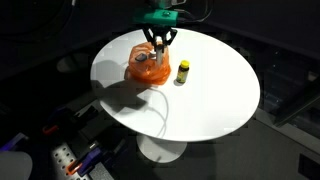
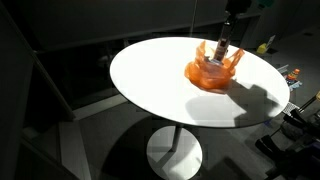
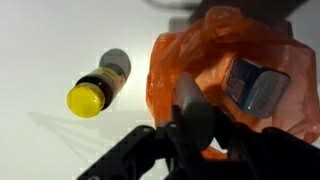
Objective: Put the white bottle in the plastic bag
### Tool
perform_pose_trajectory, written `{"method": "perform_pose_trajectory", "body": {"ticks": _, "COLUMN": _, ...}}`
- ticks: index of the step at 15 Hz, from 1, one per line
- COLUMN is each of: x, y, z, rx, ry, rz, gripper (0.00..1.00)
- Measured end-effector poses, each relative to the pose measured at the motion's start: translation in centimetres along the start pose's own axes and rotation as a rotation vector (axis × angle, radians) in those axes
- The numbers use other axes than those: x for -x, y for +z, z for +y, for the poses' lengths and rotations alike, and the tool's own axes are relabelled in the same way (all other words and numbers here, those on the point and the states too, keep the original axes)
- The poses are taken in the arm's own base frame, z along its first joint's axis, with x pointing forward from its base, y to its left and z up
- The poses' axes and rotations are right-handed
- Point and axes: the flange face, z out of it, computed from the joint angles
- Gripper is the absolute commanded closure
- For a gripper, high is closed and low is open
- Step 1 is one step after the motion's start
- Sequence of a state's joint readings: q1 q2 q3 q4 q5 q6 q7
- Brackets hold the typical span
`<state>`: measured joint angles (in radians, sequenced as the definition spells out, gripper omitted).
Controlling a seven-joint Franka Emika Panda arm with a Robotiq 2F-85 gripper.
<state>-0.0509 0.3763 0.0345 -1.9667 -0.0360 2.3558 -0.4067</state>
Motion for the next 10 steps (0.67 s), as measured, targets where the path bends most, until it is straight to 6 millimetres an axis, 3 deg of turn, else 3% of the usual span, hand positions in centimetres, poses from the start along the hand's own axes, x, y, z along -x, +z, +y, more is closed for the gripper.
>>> {"method": "perform_pose_trajectory", "body": {"ticks": 10, "x": -1.8, "y": 3.0, "z": 1.4, "rx": -0.029, "ry": -0.011, "rz": -0.004, "gripper": 0.89}}
